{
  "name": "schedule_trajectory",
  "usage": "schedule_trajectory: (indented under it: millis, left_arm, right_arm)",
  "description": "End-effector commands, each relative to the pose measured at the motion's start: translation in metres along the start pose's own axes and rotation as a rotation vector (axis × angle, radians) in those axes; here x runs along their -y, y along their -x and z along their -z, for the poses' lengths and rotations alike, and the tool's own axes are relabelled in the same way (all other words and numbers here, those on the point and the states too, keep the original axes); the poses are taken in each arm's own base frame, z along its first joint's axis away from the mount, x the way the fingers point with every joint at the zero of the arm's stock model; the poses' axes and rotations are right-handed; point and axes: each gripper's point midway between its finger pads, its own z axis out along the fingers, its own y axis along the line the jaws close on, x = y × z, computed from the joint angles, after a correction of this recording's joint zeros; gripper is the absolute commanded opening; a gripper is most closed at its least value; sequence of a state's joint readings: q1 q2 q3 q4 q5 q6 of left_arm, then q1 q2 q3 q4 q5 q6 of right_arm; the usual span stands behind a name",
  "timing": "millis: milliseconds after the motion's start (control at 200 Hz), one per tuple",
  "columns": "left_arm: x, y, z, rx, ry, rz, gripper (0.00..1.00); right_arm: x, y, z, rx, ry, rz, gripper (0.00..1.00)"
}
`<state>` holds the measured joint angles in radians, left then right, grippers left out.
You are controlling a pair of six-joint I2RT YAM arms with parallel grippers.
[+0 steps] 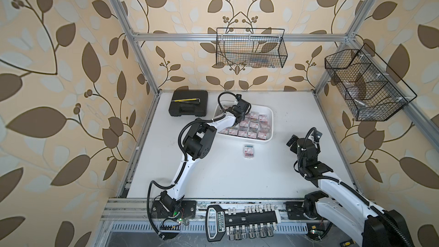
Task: Take the paper clips out of the storage box
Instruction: Pick up the boxed paper clips from the storage box, then place the boxed paper clips at the center of the board.
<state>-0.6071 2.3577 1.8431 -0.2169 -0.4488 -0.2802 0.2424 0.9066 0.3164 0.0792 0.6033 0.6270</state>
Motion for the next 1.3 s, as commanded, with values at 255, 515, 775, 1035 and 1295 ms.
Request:
schedule_trajectory:
  millis: [255,515,775,1035,1295]
  left_arm:
    - [-0.023,0.047,0.090,0.086,-0.016,0.082,0.45]
    - [-0.047,0.037,0.147,0.105,-0.042,0.163,0.43]
    - [-0.080,0.003,0.188,0.064,-0.009,0.200,0.40]
    - [-0.120,-0.043,0.227,0.040,0.047,0.248,0.39]
    - [-0.145,-0.113,0.246,-0.073,0.058,0.338,0.39]
  right_arm:
    - [-0.005,0.014,0.002,0.035,-0.003,-0.013,1.00]
    - [-0.003,0.015,0.004,0.041,-0.003,-0.018,1.00]
    - [-0.004,0.015,0.006,0.051,0.010,-0.016,1.00]
    - [-0.006,0.015,0.009,0.064,0.016,-0.009,1.00]
    - [-0.012,0.015,0.011,0.070,0.018,0.016,1.00]
